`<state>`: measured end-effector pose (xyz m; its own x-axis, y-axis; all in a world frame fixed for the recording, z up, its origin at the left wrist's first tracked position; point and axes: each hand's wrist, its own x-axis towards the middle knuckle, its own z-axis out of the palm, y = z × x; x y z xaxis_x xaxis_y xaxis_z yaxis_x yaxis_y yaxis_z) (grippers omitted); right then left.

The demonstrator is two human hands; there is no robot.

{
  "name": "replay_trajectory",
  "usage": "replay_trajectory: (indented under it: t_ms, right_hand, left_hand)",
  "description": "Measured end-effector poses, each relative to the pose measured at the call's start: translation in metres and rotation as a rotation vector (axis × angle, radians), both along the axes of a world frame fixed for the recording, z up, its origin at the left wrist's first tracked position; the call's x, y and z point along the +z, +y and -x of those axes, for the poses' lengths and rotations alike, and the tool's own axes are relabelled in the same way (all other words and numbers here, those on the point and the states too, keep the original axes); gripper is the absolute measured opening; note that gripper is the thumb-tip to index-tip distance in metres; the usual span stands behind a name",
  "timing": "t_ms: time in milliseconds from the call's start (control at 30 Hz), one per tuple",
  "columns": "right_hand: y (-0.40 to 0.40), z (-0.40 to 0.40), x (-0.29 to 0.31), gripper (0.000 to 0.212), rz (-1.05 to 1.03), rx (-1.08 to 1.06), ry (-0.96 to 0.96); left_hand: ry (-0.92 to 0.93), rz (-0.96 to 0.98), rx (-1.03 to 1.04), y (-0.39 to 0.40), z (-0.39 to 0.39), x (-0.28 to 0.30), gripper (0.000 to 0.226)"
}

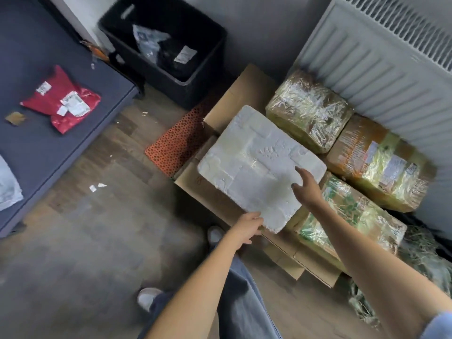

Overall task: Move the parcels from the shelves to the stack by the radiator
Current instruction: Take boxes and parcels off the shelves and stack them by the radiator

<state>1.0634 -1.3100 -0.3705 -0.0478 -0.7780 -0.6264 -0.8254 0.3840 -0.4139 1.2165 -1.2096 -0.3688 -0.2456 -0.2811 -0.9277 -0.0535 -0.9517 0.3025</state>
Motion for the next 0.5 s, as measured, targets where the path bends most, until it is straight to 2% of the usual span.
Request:
replay_trajectory:
  t_ms: [67, 200, 367, 433, 500]
  right_hand:
    - [0.012, -0.025, 0.008, 0.054, -0.016, 0.047, -0.003]
    - [0.031, -0.105, 0.048, 0.049, -0.028, 0.274, -0.025]
    - [0.061, -0.259, 0.14, 0.037, 0.049, 0.626, -0.125]
    - [0.086, -0.33, 0.176, 0.034, 0.066, 0.751, -0.166]
    - [0.126, -0.399, 0.218, 0.023, 0.074, 0.882, -0.203]
  left_hand:
    - [-0.035, 0.003, 0.039, 0.015, -0.033, 0.009, 0.045]
    - [-0.171, 0.009, 0.22, 0.052, -0.135, 0.053, 0.044]
    - [-0.427, 0.151, 0.527, 0.125, -0.29, 0.163, 0.041]
    - [-0.516, 0.222, 0.705, 0.171, -0.344, 0.213, 0.04]
    - [-0.57, 0.267, 0.846, 0.232, -0.386, 0.259, 0.039]
